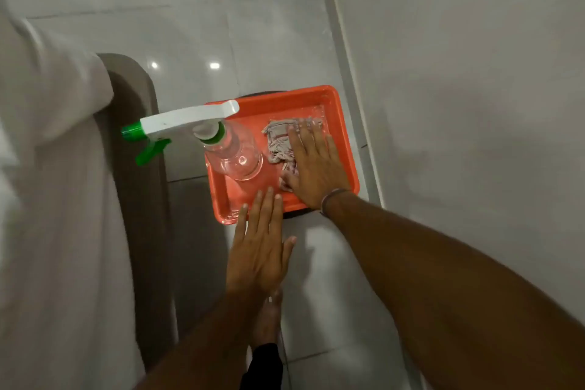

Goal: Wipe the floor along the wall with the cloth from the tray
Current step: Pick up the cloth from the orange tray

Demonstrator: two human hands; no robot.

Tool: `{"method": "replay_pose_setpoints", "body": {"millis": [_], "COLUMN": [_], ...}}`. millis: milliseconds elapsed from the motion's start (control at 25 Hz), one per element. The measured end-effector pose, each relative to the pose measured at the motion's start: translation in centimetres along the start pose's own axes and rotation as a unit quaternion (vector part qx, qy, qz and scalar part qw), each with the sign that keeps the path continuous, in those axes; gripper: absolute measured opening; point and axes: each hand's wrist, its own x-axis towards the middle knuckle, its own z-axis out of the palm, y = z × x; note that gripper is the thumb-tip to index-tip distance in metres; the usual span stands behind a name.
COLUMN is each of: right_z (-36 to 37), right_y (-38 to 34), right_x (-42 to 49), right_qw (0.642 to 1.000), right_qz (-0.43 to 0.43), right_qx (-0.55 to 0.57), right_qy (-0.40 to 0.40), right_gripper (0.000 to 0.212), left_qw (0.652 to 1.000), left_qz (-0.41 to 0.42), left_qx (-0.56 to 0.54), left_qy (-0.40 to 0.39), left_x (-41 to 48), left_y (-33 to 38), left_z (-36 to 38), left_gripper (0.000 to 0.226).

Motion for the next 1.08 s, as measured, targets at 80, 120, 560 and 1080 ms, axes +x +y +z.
{"method": "replay_pose_setpoints", "body": {"millis": [80,120,560,1080], "right_z": [1.5,2.2,3.6,-5.3], "right_y": [0.7,1.2,2.0,-0.7], "right_x": [1.7,2.2,3.8,-10.0], "right_qw": [1.0,0.999,0.999,0.961], "right_qz": [-0.004,-0.006,-0.021,-0.007], "right_qx": [-0.005,-0.011,0.028,0.2], "right_qy": [-0.029,-0.044,-0.033,0.189], "right_gripper": [0.096,0.099,0.075,0.056], "left_qw": [1.0,1.0,0.999,0.997], "left_qz": [-0.006,-0.002,0.01,0.0], "left_qx": [0.0,0.013,0.029,0.073], "left_qy": [-0.008,-0.005,0.014,0.012], "left_x": [0.3,0.3,0.0,-5.8], "left_y": [-0.6,-1.0,-1.3,2.6], "left_z": [0.9,1.4,3.1,0.4], "left_gripper": [0.079,0.079,0.082,0.084]}}
